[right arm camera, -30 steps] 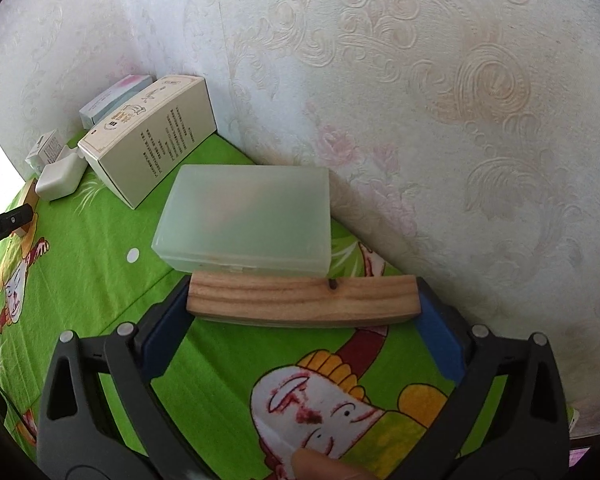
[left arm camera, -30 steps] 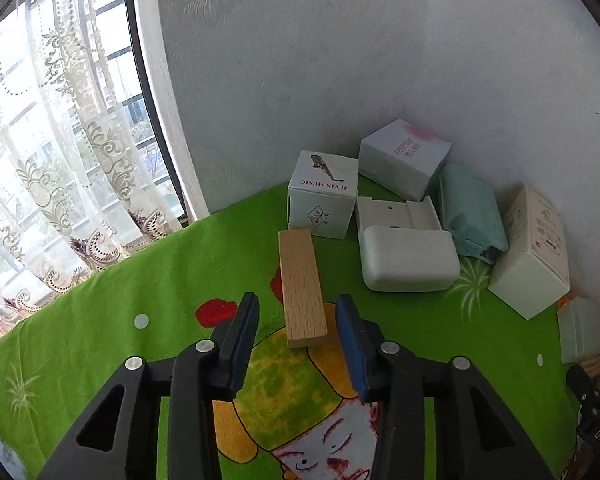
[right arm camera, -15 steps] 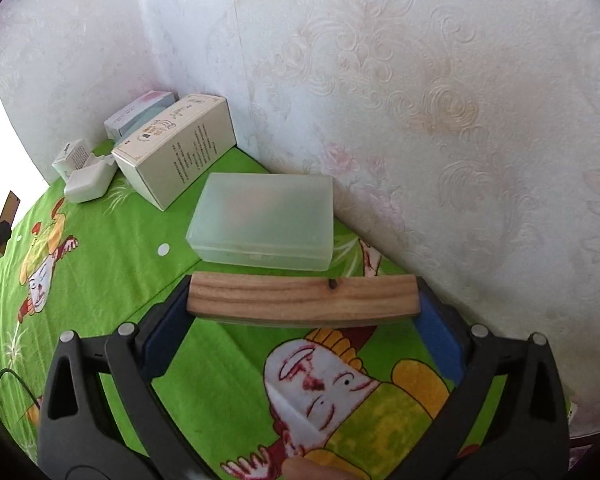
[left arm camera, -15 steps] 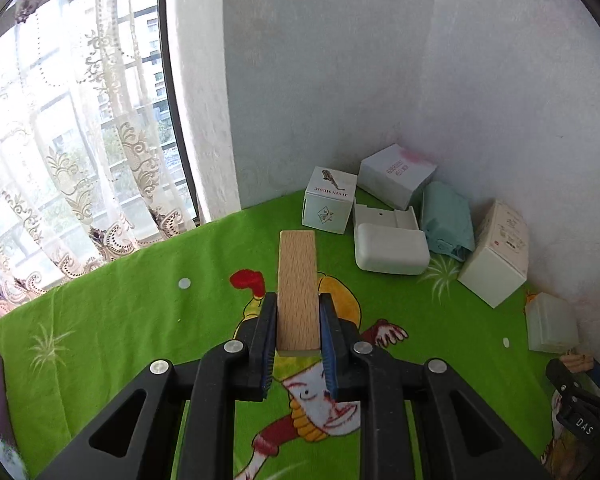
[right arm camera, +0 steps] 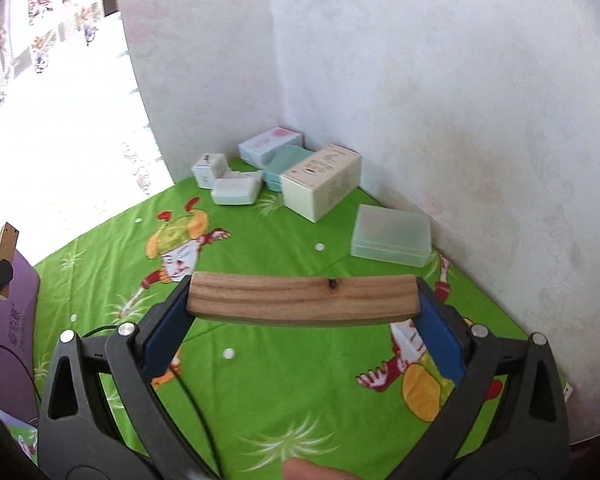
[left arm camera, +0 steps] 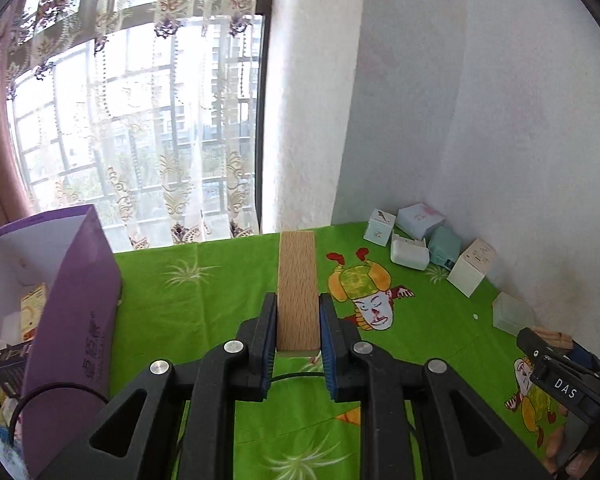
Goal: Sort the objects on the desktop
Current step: 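Carry the wooden block and wooden plank into the purple box and release them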
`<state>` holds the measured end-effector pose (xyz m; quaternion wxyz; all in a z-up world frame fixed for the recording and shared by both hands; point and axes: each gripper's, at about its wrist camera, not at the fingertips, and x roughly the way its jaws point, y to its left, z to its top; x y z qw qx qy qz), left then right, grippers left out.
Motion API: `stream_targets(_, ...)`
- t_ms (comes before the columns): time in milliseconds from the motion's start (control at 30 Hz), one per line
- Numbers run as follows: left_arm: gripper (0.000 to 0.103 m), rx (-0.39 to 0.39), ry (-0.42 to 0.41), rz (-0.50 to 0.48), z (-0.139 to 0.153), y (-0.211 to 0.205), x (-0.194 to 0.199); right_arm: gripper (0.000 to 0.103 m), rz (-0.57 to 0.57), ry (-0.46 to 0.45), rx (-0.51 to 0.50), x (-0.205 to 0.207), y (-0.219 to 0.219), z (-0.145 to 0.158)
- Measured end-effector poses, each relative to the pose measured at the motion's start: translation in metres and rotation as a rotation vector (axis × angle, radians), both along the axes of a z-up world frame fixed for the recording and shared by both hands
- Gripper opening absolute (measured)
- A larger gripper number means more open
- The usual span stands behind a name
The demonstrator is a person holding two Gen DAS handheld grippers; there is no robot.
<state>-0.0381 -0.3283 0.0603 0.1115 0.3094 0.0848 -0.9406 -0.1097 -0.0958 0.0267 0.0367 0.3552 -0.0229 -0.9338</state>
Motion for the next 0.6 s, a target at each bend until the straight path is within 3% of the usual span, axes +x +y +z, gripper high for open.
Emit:
stream_targets(367,0.02,0.044,0.12,0.267,0.032,-0.113,0.115,0.101,0.297,0.119,-0.002,0.05,-0.13,0.054)
stream_targets(600,0.02,0.083,0.154,0.403,0.034,-0.171,0.164,0.101,0.565,0.167,-0.007,0.092,-0.229,0.074)
